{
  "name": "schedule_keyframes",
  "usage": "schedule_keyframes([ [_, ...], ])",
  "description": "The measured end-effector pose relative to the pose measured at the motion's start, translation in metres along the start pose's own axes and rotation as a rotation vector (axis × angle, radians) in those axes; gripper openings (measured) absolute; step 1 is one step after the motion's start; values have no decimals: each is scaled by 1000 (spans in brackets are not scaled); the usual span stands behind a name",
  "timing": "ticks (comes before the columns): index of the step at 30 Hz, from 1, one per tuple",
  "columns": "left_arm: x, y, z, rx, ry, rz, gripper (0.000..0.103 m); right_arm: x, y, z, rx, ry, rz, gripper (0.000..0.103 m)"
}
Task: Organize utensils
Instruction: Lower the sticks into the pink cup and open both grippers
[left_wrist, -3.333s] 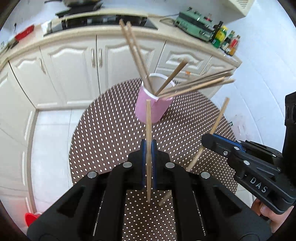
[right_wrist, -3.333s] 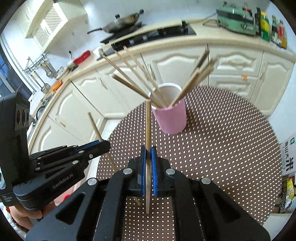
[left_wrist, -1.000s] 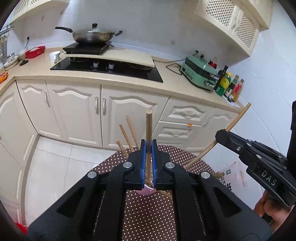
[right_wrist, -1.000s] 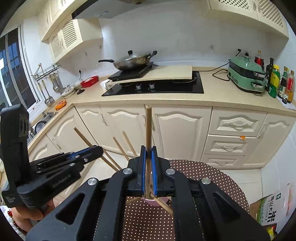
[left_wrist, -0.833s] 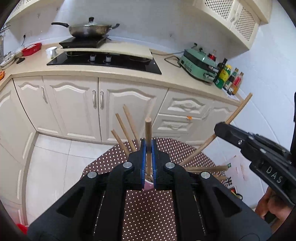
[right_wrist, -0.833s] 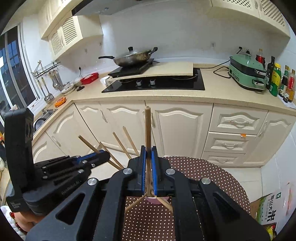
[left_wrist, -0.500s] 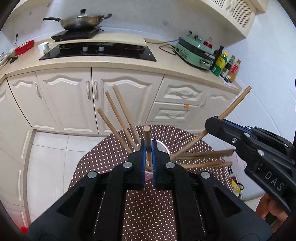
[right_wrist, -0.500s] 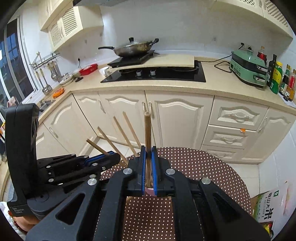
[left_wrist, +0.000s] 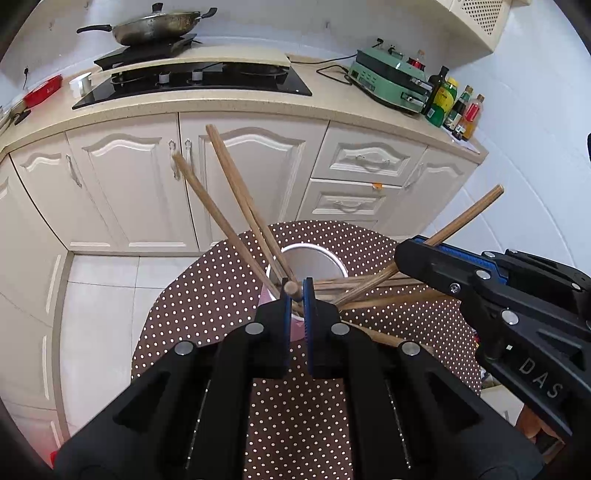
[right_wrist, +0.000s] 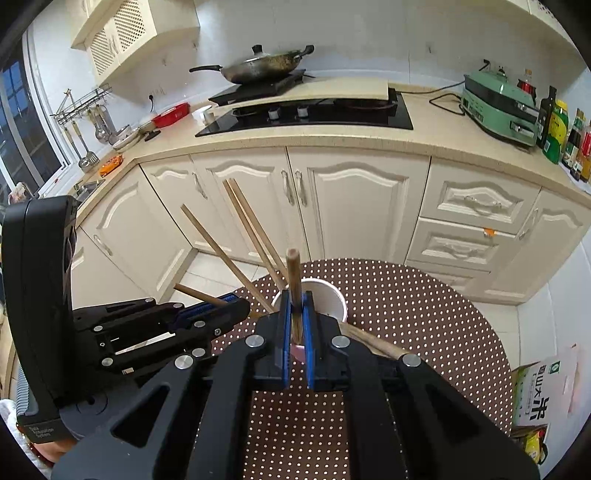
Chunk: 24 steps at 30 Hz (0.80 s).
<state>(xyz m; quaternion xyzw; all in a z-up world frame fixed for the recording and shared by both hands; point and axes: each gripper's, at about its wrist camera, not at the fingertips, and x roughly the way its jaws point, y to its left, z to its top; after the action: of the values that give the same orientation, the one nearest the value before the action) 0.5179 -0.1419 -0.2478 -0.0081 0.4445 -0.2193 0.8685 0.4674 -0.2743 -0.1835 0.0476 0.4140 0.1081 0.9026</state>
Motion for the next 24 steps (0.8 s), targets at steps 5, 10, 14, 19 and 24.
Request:
schedule_keyframes([
  [5, 2, 3, -3, -2, 5, 4, 7, 6, -1, -3, 14, 19, 0, 5],
  [10, 1, 3, -2, -14, 13, 6, 8, 6, 0, -4, 25, 25, 1, 5],
  [14, 0, 5, -3, -23, 18, 5, 8, 7, -1, -6, 34, 28, 3, 5],
  [19, -6, 8, -4, -27, 12, 27, 27, 7, -1, -9, 40, 29, -2, 5],
  [24, -21, 13, -4, -43, -33, 51, 57, 7, -1, -11, 48, 35, -10, 7],
])
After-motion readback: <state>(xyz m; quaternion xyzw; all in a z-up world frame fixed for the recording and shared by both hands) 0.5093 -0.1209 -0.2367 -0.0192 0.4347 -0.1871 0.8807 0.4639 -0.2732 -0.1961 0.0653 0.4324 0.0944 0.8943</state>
